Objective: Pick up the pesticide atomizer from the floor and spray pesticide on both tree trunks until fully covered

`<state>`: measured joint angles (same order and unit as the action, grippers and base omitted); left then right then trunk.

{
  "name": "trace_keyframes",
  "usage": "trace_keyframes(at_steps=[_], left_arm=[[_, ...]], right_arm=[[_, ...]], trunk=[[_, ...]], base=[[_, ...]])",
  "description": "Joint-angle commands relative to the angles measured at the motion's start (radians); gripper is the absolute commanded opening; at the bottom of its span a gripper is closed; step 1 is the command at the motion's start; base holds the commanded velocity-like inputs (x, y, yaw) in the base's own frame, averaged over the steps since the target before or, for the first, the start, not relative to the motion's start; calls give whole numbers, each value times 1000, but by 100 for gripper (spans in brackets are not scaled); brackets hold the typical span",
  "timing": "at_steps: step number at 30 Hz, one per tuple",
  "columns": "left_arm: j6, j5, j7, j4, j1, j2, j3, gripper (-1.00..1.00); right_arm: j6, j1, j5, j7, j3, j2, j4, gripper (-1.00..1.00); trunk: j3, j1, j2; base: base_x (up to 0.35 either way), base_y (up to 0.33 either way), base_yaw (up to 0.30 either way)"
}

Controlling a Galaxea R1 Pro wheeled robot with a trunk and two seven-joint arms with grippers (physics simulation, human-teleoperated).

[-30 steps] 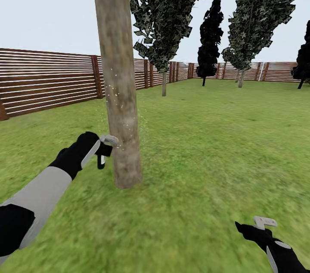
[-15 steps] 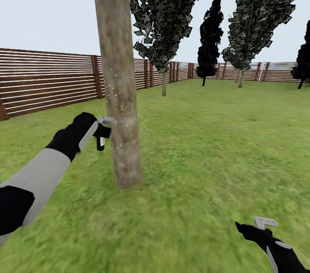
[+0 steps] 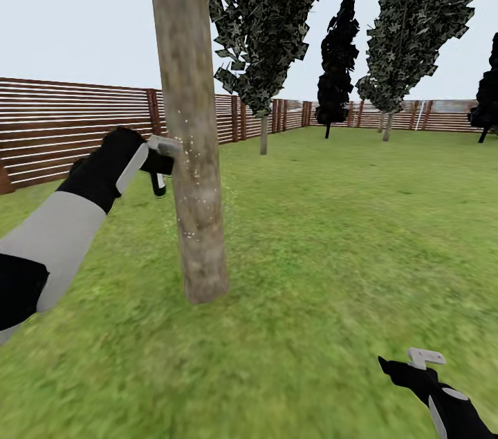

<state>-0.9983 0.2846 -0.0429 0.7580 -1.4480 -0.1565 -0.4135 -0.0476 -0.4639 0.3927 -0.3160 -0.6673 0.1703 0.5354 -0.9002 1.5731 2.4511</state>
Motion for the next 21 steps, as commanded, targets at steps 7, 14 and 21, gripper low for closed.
trace_keyframes(at_steps=[7,14,21], left_arm=[[-3,1,0,-11,-64,0,-2,-100],[4,4,3,-165,-24,3,-10,-100],[107,4,10,-266,109,8,-10,-100]], right_arm=[[0,-1,0,0,-1,0,0,100],[0,0,0,0,-2,0,0,100],[0,0,0,0,0,0,0,100]], trunk=[[0,0,0],[0,0,0],[0,0,0]], base=[[0,0,0],[0,0,0],[0,0,0]])
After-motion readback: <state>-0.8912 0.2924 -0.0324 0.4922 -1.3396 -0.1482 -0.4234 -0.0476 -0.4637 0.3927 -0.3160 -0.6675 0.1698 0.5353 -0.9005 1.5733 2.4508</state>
